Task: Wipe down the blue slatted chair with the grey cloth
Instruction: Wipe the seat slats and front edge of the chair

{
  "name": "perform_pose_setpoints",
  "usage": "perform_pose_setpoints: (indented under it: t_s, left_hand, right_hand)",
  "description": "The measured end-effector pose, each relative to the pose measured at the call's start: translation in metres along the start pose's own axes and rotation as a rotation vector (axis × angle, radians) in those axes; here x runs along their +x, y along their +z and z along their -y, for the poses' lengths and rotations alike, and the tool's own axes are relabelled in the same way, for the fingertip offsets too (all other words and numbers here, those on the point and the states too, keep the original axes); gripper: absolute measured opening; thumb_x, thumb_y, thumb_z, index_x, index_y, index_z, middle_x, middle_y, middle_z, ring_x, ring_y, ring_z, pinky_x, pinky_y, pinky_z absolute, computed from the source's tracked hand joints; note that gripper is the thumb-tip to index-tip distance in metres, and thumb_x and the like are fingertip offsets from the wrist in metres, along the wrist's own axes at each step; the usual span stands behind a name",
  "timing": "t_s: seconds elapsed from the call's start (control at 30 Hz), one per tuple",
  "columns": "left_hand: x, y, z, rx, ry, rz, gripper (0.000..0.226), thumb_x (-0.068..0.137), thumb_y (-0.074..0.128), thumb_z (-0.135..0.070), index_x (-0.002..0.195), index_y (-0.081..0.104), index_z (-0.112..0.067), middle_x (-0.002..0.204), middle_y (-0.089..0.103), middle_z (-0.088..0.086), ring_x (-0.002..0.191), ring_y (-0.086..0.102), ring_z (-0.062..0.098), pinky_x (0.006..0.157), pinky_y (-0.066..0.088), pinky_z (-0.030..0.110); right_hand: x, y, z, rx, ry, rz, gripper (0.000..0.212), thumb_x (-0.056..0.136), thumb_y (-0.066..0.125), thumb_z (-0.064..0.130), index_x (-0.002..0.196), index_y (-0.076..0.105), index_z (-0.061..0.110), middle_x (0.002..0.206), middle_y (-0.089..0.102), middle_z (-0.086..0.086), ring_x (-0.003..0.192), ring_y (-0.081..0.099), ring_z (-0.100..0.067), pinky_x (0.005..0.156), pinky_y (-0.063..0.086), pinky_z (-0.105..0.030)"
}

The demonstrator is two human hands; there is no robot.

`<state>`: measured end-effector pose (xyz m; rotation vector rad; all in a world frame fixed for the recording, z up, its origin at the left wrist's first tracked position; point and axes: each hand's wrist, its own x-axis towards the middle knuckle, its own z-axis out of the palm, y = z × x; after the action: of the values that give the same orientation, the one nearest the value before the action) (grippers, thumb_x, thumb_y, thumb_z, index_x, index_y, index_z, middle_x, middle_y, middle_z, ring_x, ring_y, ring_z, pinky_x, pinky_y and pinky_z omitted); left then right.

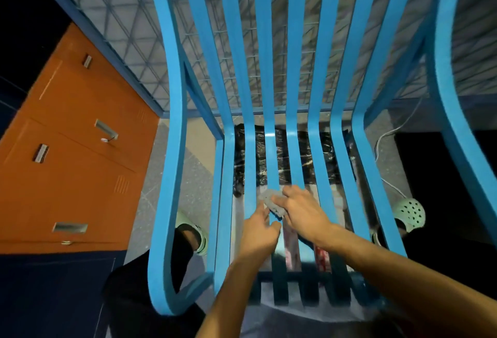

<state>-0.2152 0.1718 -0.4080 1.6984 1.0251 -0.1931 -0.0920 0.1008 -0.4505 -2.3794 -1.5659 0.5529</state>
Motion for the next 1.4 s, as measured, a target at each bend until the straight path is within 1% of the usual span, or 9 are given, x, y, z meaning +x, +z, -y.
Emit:
perform_pose_setpoints:
  t_s: [0.17,0.3,0.43,0.63,0.8,0.93,1.03,1.2,1.4]
  left_hand:
    - [-0.044,0.01,0.01,-0.063,-0.012,-0.048,0.043,0.098,0.053,-0.022,0.14,0.047,-0.027,0.128,0.063,-0.006,0.095,0.054,-0.003,0.071,0.037,-0.002]
    - [-0.074,0.017,0.028,-0.043,-0.009,-0.078,0.034,0.099,0.05,-0.019,0.131,0.051,-0.028,0.104,0.066,-0.015,0.076,0.054,-0.013,0.061,0.037,-0.003]
    - [-0.093,0.022,0.053,-0.03,-0.019,-0.122,0.032,0.1,0.048,-0.016,0.131,0.056,-0.018,0.117,0.059,-0.012,0.09,0.053,-0.004,0.068,0.035,-0.005]
    - [-0.096,0.038,0.088,-0.23,-0.151,-0.113,0.027,0.101,0.046,-0.037,0.099,0.071,-0.027,0.098,0.074,-0.002,0.095,0.069,0.018,0.089,0.054,0.038]
    - [-0.094,0.034,0.083,-0.413,-0.211,-0.111,0.028,0.103,0.04,-0.037,0.102,0.066,-0.026,0.095,0.074,-0.004,0.099,0.069,0.016,0.091,0.053,0.035]
    - [-0.093,0.033,0.081,-0.51,-0.203,-0.156,0.033,0.104,0.035,-0.04,0.121,0.056,-0.022,0.1,0.072,0.0,0.099,0.069,0.017,0.085,0.053,0.032]
    - [-0.089,0.03,0.084,-0.53,-0.206,-0.196,0.034,0.104,0.035,-0.036,0.111,0.063,-0.017,0.087,0.074,0.0,0.085,0.07,0.016,0.075,0.055,0.029]
    - [-0.086,0.035,0.092,-0.494,-0.219,-0.161,0.047,0.103,0.036,-0.045,0.116,0.065,-0.011,0.097,0.075,0.004,0.096,0.071,0.023,0.095,0.052,0.048]
    - [-0.089,0.033,0.086,-0.509,-0.221,-0.159,0.047,0.104,0.033,-0.039,0.119,0.064,-0.007,0.094,0.072,0.0,0.094,0.069,0.017,0.077,0.053,0.028]
  right_hand:
    - [-0.054,0.011,0.022,0.025,-0.026,0.021,0.04,0.091,0.053,0.007,0.129,0.059,0.02,0.1,0.056,-0.007,0.095,0.048,-0.025,0.073,0.03,-0.033]
    - [-0.091,0.022,0.036,0.023,-0.047,0.031,0.04,0.089,0.057,0.01,0.128,0.058,0.021,0.105,0.056,-0.005,0.098,0.048,-0.023,0.078,0.037,-0.033]
    - [-0.129,0.031,0.054,0.025,-0.105,0.003,0.04,0.093,0.058,0.012,0.131,0.057,0.022,0.109,0.059,-0.005,0.104,0.053,-0.024,0.085,0.042,-0.037]
    - [-0.108,0.02,0.039,-0.081,-0.042,0.095,0.019,0.087,0.06,0.01,0.102,0.07,0.017,0.104,0.058,-0.003,0.105,0.05,-0.02,0.091,0.036,-0.035]
    - [-0.074,0.015,0.046,-0.045,0.074,0.072,0.024,0.082,0.061,0.001,0.099,0.068,0.016,0.098,0.055,-0.008,0.102,0.049,-0.026,0.081,0.035,-0.035]
    - [-0.104,0.025,0.057,-0.062,-0.013,0.048,0.028,0.084,0.062,0.005,0.11,0.063,0.015,0.103,0.052,-0.008,0.103,0.046,-0.026,0.082,0.036,-0.036]
    - [-0.14,0.038,0.058,-0.06,-0.126,0.061,0.031,0.082,0.068,0.012,0.112,0.065,0.02,0.098,0.054,-0.004,0.097,0.052,-0.022,0.075,0.037,-0.032]
    - [-0.168,0.052,0.054,-0.081,-0.254,0.041,0.039,0.08,0.075,0.017,0.115,0.067,0.03,0.091,0.06,0.001,0.089,0.058,-0.019,0.073,0.047,-0.032]
    - [-0.127,0.029,0.044,-0.031,-0.103,0.019,0.042,0.089,0.057,0.007,0.128,0.061,0.024,0.102,0.059,-0.006,0.1,0.051,-0.023,0.085,0.038,-0.036]
